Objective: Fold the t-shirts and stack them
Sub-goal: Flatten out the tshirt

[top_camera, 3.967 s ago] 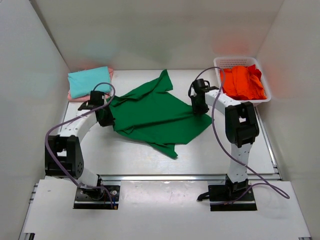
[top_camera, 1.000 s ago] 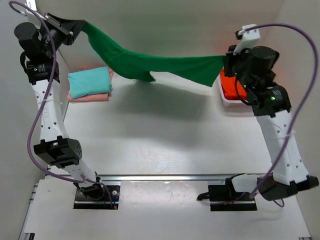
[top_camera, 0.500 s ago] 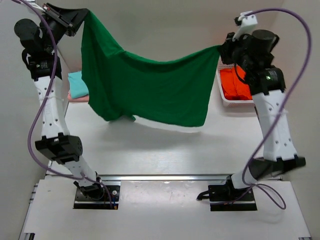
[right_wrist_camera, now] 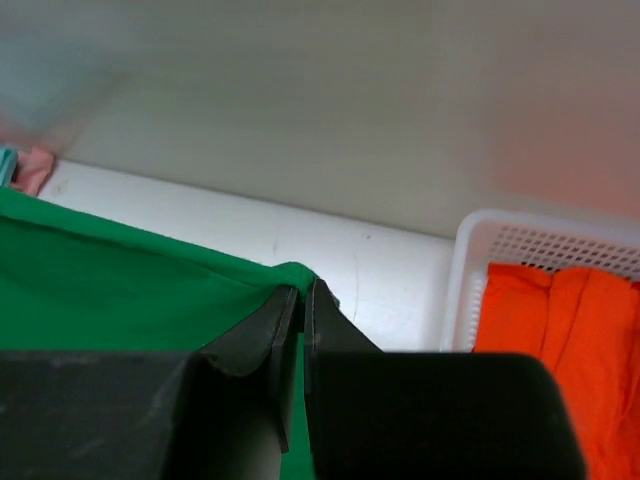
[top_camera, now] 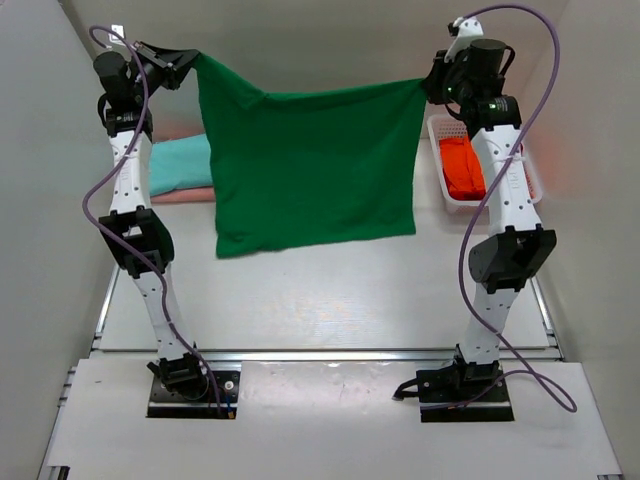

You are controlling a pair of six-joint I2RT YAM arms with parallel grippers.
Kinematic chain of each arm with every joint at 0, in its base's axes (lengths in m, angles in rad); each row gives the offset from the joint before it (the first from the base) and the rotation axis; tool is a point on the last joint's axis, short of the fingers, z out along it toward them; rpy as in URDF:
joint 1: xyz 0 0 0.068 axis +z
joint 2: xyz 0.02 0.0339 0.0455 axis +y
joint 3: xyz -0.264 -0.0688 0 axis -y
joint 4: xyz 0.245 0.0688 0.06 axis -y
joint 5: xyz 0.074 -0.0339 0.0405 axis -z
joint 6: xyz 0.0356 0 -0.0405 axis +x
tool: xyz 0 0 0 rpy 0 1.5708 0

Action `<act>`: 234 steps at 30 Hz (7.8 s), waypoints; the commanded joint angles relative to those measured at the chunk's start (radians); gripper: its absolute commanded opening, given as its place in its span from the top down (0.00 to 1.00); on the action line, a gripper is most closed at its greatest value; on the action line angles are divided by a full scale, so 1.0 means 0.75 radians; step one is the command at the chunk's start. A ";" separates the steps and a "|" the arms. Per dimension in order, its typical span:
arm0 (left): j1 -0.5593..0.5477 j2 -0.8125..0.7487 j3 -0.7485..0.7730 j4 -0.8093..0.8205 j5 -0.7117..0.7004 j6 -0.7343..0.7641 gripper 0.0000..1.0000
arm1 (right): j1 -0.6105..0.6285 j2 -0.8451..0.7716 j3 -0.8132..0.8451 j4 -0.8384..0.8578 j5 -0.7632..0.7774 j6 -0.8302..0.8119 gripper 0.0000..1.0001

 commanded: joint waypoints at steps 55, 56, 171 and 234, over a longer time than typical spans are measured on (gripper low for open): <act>-0.273 -2.364 -2.776 -0.555 -0.195 0.285 1.00 | -0.151 -1.337 -2.000 -0.384 -0.058 0.120 1.00; -0.273 -2.307 -2.666 -0.626 -0.274 0.395 1.00 | -0.149 -1.331 -1.987 -0.378 -0.054 0.116 1.00; -0.275 -1.257 -1.115 -0.480 -0.564 1.494 1.00 | 0.043 -0.803 -1.004 0.312 0.122 -0.203 1.00; -0.417 -2.218 -2.481 -0.518 -0.641 1.218 1.00 | -0.049 -1.316 -2.126 -0.117 0.024 0.261 1.00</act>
